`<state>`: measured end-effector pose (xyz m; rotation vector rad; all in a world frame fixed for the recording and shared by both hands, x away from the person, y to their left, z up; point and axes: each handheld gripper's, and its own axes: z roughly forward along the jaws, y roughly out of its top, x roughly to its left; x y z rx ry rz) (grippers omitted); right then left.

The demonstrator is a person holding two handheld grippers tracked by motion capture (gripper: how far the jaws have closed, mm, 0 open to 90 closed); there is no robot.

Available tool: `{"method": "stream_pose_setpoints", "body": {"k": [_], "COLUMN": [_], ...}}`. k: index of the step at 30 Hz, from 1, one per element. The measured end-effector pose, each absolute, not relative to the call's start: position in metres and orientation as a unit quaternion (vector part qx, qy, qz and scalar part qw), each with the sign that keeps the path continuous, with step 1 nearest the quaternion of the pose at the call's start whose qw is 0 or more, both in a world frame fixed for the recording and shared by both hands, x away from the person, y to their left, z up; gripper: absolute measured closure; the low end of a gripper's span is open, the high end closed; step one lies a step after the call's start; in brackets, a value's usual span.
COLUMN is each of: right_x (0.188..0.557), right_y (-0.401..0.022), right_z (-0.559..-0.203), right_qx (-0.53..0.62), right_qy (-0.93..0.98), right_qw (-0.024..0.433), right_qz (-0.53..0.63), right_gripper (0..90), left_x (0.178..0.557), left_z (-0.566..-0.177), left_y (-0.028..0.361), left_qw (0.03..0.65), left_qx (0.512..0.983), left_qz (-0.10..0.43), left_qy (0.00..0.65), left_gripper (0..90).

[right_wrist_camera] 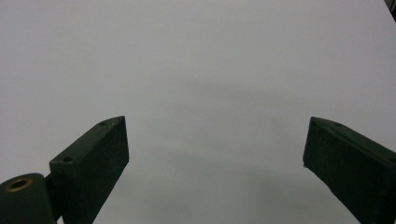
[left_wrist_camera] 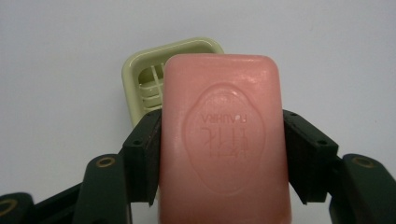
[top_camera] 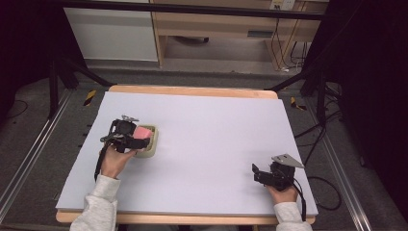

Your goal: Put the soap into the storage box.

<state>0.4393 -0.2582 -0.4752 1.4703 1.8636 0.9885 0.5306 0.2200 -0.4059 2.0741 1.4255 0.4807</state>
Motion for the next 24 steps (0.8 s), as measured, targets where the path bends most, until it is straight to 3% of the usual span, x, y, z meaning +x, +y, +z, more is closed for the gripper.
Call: {"method": "stream_pose_setpoints", "body": {"k": [24], "right_x": [0.441], "right_y": [-0.259], "right_z": [-0.476], "right_qx": [0.55], "right_qy": [0.696], "right_qw": [0.281], "right_qz": [0.367], "right_gripper": [7.1], "left_x": [0.552], "left_z": [-0.422], "left_y": [0.215], "left_qw": [0.266], "left_qx": [0.773], "left_qz": [0.181], "left_qy": [0.547], "left_gripper": [37.0]}}
